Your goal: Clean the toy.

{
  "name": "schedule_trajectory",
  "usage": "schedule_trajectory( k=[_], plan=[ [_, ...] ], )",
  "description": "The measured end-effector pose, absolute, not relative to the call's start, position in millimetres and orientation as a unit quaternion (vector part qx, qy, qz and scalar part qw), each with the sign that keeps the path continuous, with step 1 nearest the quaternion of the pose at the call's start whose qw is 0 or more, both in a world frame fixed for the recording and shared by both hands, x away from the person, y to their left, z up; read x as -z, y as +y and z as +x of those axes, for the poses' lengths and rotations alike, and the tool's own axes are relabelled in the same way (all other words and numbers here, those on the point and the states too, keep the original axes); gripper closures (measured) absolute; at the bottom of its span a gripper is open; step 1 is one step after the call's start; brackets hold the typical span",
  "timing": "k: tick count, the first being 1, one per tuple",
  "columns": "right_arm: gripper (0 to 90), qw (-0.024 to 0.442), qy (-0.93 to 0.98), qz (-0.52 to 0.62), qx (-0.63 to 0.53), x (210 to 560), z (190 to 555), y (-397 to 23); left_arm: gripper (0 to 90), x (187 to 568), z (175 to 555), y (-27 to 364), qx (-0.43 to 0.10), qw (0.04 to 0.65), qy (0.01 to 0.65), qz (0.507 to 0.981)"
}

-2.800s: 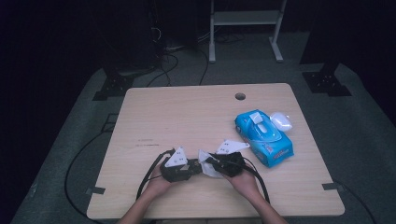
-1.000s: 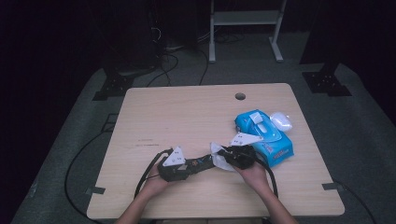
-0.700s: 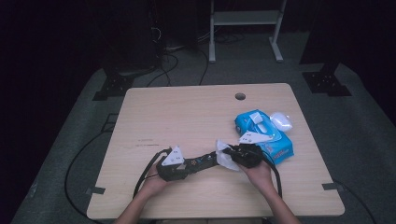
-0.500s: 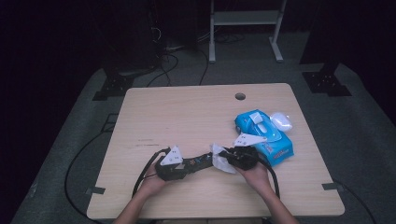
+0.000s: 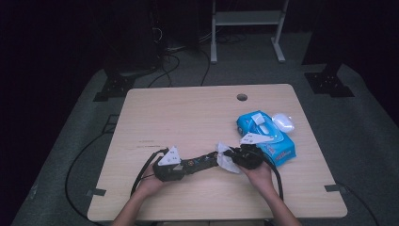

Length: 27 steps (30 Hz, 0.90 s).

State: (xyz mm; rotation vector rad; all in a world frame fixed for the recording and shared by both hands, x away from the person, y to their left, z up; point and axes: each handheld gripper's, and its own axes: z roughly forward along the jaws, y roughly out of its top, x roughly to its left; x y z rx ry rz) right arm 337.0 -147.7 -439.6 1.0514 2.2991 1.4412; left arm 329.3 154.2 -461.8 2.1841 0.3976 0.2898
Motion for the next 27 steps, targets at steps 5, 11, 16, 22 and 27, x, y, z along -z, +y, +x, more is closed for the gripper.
schedule_trajectory(
  k=[5,11,16,22,27],
  plan=[
    [83.5,0.115,0.79,0.35,-0.49,440.8,336.8,-137.9,55.1,451.5,328.6,146.3,-0.129,0.411,0.153,0.889],
    [83.4,0.102,0.792,0.338,-0.498,442.7,334.3,-129.9,51.8,441.6,332.9,133.5,-0.119,0.392,0.147,0.9],
    [83.4,0.092,0.789,0.338,-0.504,444.3,335.2,-131.7,52.1,434.4,340.5,129.4,-0.105,0.38,0.151,0.906],
    [83.4,0.079,0.782,0.346,-0.513,447.4,336.4,-129.3,53.2,430.9,344.1,116.6,-0.103,0.357,0.144,0.917],
    [83.4,0.065,0.793,0.319,-0.516,448.5,332.7,-115.7,52.7,428.5,342.1,115.6,-0.096,0.345,0.145,0.922]
  ],
)
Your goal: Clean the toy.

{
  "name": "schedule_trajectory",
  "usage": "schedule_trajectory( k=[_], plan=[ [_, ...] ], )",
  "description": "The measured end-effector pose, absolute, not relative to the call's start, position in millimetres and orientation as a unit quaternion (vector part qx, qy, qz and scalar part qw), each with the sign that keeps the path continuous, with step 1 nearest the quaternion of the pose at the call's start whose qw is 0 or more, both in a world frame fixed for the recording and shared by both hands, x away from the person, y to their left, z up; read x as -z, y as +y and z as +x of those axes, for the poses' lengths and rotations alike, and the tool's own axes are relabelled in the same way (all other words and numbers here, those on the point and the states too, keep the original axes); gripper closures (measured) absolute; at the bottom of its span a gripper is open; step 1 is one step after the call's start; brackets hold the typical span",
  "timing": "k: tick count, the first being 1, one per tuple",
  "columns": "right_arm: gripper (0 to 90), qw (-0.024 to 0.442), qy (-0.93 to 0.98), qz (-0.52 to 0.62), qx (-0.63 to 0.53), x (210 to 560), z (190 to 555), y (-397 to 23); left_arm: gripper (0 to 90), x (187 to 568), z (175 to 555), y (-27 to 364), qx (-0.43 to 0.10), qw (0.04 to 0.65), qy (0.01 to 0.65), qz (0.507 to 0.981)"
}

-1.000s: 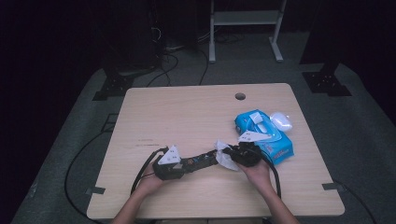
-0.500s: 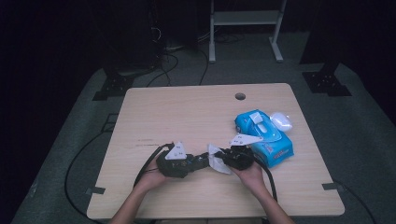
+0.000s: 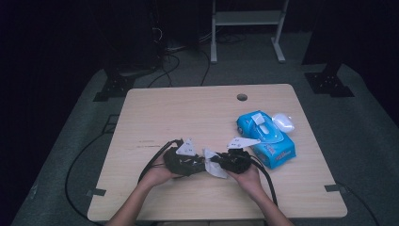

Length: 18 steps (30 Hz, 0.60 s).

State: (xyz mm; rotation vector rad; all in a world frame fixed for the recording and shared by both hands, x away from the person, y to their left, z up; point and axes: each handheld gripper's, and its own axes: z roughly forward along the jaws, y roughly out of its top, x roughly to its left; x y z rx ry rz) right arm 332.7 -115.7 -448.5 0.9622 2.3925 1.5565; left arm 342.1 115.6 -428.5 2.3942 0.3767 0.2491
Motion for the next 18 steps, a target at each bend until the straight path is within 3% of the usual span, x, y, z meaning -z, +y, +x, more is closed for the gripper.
schedule_trajectory(
  k=[12,18],
  plan=[
    [83.4,0.073,0.786,0.342,-0.509,452.8,335.7,-127.1,53.5,431.7,347.6,99.6,-0.093,0.278,0.143,0.945],
    [83.4,0.054,0.787,0.345,-0.509,457.4,336.4,-126.7,55.5,434.3,351.3,88.1,-0.077,0.251,0.147,0.954]
  ],
)
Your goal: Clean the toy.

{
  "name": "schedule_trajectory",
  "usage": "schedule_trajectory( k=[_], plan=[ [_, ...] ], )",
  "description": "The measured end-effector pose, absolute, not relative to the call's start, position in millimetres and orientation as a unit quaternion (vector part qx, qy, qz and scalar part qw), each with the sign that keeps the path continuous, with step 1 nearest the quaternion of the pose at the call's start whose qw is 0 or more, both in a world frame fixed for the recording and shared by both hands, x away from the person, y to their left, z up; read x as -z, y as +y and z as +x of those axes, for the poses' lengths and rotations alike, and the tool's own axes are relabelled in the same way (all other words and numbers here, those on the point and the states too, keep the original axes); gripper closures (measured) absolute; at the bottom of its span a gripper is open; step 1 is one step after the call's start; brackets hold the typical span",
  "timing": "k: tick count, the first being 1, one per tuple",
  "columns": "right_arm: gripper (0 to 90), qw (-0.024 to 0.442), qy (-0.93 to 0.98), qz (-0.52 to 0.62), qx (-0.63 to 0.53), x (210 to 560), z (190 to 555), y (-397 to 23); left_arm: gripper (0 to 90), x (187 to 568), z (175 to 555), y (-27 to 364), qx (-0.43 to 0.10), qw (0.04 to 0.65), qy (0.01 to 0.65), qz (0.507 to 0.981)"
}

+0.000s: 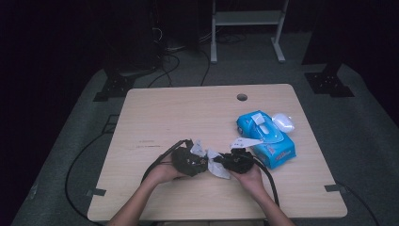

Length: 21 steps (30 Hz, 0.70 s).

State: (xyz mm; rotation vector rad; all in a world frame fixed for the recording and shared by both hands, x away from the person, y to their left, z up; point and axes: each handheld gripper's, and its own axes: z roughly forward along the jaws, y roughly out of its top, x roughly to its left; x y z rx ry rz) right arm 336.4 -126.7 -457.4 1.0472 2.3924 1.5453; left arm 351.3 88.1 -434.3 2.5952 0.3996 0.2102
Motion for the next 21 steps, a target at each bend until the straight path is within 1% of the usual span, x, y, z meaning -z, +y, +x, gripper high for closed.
schedule_trajectory(
  k=[2,6,10,12,19,21],
  plan=[
    [83.4,0.046,0.786,0.348,-0.509,459.3,336.7,-127.0,56.8,432.6,352.1,85.3,-0.072,0.245,0.143,0.956],
    [83.4,0.031,0.786,0.355,-0.505,460.1,337.6,-129.2,57.4,430.8,348.3,81.1,-0.089,0.241,0.129,0.958],
    [83.4,0.01,0.769,0.361,-0.527,455.4,337.7,-134.1,57.4,426.1,346.9,86.6,-0.088,0.281,0.132,0.947],
    [83.4,0.007,0.762,0.357,-0.54,448.8,337.0,-136.8,57.4,421.0,345.4,89.9,-0.091,0.306,0.132,0.938],
    [83.5,0.022,0.744,0.325,-0.583,411.0,326.6,-137.2,57.4,399.9,335.9,98.8,-0.108,0.391,0.131,0.904],
    [83.5,0.04,0.746,0.322,-0.582,404.2,324.7,-139.7,57.3,396.6,332.8,103.6,-0.107,0.413,0.135,0.894]
  ],
)
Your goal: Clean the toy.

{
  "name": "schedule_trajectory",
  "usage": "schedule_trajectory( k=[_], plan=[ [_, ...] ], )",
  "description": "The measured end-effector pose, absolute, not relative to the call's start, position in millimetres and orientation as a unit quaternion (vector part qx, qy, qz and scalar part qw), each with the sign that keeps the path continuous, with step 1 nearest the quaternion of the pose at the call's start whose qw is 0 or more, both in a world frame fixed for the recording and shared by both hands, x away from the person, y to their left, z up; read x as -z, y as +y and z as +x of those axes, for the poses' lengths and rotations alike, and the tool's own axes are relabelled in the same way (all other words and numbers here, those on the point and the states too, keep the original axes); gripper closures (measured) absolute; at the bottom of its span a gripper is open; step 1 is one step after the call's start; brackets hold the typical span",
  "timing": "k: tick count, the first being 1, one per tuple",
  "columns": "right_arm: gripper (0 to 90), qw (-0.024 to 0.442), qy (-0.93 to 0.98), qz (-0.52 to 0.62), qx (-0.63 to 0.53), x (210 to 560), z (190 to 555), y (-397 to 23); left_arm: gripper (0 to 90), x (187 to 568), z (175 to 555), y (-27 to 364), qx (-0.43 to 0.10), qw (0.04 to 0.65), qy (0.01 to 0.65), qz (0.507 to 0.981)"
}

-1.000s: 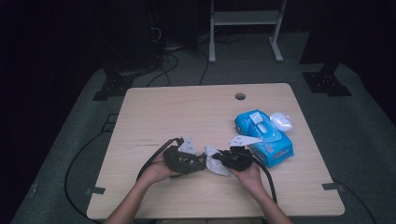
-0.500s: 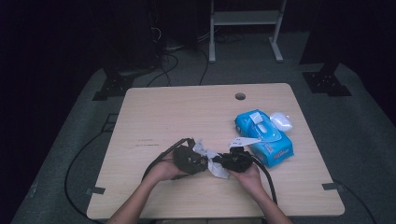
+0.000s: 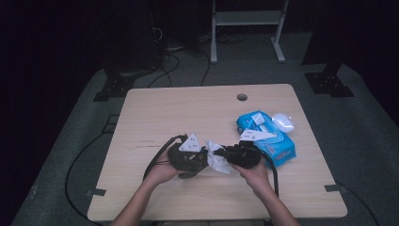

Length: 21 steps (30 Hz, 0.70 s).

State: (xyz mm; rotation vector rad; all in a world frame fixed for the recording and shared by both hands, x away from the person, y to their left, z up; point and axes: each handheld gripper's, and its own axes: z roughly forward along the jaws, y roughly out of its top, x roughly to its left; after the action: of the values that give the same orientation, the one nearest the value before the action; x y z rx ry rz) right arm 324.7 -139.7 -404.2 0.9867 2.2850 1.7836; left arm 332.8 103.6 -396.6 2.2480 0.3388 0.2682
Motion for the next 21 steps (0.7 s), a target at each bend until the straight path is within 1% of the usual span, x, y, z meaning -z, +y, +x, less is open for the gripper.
schedule_trajectory(
  k=[2,4,8,11,14,17,21],
  plan=[
    [83.4,0.054,0.747,0.328,-0.575,403.0,325.0,-144.5,57.3,394.4,330.0,110.0,-0.107,0.436,0.136,0.883],
    [83.5,0.06,0.751,0.332,-0.567,404.1,325.7,-147.6,57.3,395.1,327.3,112.9,-0.11,0.446,0.135,0.878],
    [83.5,0.059,0.754,0.314,-0.573,395.5,320.7,-139.9,57.3,399.2,323.9,110.4,-0.113,0.44,0.126,0.882],
    [83.5,0.056,0.757,0.289,-0.583,384.4,314.7,-128.5,57.3,401.0,323.4,109.5,-0.108,0.447,0.127,0.879],
    [83.5,0.079,0.77,0.276,-0.57,381.9,313.1,-121.4,58.0,398.6,322.2,112.3,-0.112,0.454,0.13,0.874],
    [83.5,0.101,0.774,0.29,-0.554,384.6,316.0,-125.7,58.1,398.4,322.6,116.9,-0.117,0.455,0.134,0.873],
    [83.5,0.098,0.775,0.289,-0.554,385.1,314.2,-122.8,58.1,399.2,324.5,116.2,-0.115,0.46,0.134,0.87]
  ],
)
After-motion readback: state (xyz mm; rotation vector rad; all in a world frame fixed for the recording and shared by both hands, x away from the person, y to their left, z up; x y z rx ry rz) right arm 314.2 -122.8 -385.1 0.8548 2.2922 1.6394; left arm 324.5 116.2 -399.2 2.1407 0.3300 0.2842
